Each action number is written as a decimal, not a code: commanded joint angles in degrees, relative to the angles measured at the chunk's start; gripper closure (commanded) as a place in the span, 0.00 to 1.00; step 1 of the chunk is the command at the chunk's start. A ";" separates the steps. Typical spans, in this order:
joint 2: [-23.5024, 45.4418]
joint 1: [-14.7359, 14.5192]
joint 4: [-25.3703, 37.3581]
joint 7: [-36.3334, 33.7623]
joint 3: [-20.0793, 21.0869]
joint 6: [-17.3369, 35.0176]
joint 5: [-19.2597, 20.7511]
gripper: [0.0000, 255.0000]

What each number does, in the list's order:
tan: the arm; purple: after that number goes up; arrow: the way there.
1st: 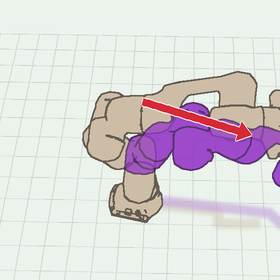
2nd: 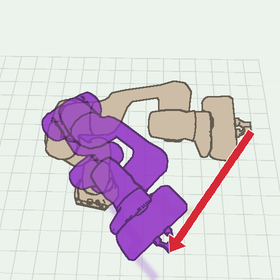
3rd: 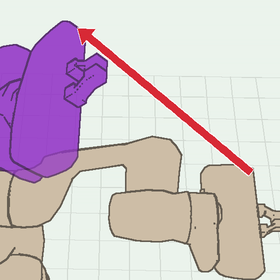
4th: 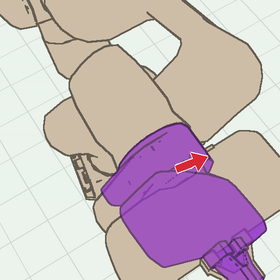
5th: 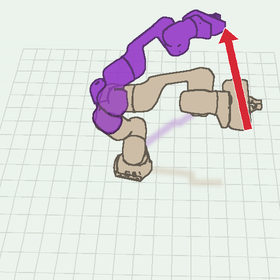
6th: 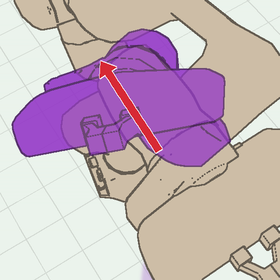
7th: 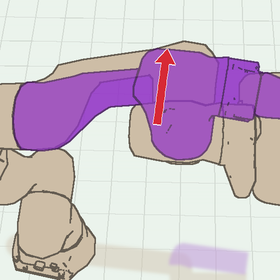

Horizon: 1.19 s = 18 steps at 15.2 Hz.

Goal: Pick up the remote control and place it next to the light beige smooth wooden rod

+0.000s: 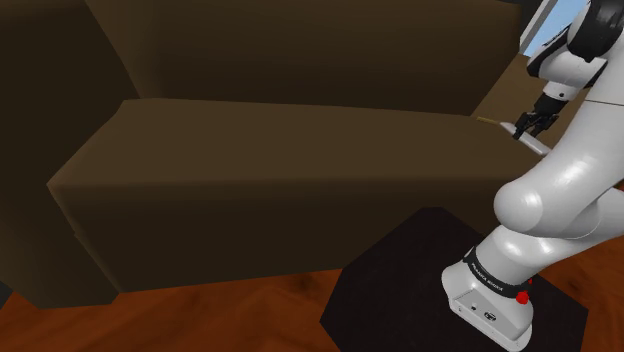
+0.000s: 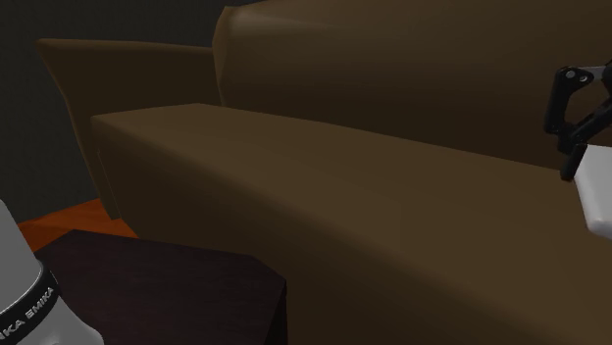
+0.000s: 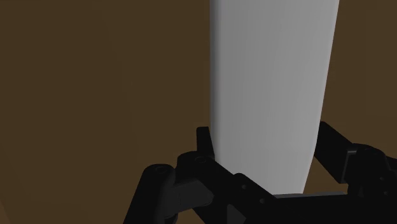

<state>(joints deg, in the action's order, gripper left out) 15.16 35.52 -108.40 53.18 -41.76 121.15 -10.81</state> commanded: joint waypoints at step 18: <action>2.98 1.02 -2.71 1.84 1.12 4.98 -2.72 0.00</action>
<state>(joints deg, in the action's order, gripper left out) 18.15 36.54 -111.11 55.03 -40.64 126.14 -13.53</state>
